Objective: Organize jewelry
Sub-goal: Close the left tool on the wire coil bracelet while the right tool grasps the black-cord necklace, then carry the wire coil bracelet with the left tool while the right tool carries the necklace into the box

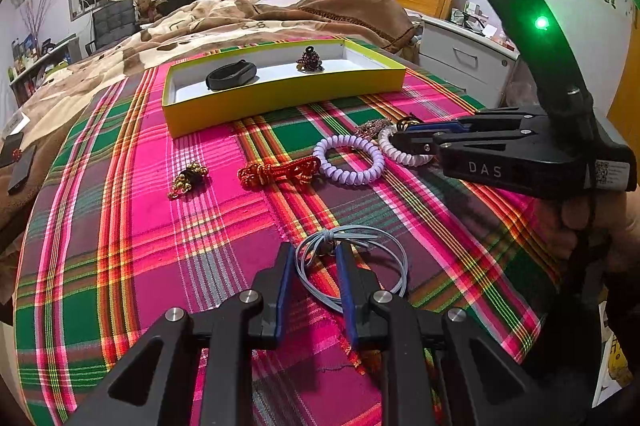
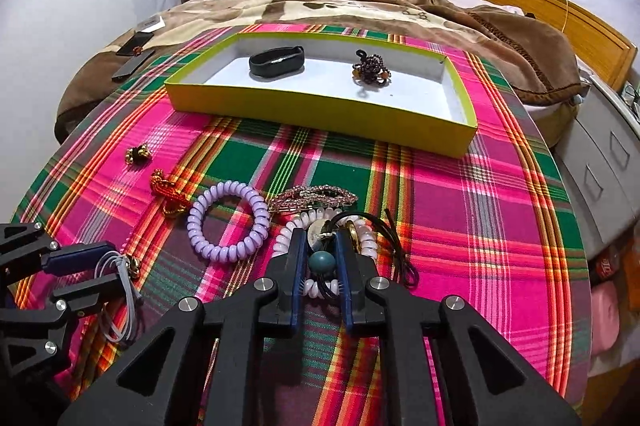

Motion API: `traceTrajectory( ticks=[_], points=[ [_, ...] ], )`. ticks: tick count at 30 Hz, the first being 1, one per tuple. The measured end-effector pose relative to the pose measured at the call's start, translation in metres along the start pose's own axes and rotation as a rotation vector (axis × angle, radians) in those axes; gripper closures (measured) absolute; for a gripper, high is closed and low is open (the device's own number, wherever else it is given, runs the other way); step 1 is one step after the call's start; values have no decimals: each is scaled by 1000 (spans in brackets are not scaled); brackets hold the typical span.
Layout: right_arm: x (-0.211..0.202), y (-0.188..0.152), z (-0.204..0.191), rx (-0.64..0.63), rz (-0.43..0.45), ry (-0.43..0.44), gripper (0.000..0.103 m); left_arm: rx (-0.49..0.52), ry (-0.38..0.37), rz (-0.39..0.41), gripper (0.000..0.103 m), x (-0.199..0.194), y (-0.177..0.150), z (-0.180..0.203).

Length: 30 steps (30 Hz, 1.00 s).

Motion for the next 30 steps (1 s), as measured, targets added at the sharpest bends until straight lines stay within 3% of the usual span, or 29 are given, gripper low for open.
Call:
traceTrajectory(
  ticks=[5, 14, 30],
  points=[
    [-14, -1, -2, 6, 37, 2, 88, -8, 0, -1, 84, 1, 0, -2],
    [-42, -8, 5, 65, 97, -2, 88, -32, -3, 0, 99, 1, -2, -8],
    [-72, -17, -3, 83, 152, 18, 88, -50, -7, 65, 100, -27, 7, -8]
  ],
)
Point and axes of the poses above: each gripper's, at about its wrist camera, not at the fingertips, and x roughly the way its jaws point, z to its right, y to its top, the point moved 3 cm from there along x, roughly the way its jaws point, and after that the axes turned 10 degrees about y, right-handed, at the moved point
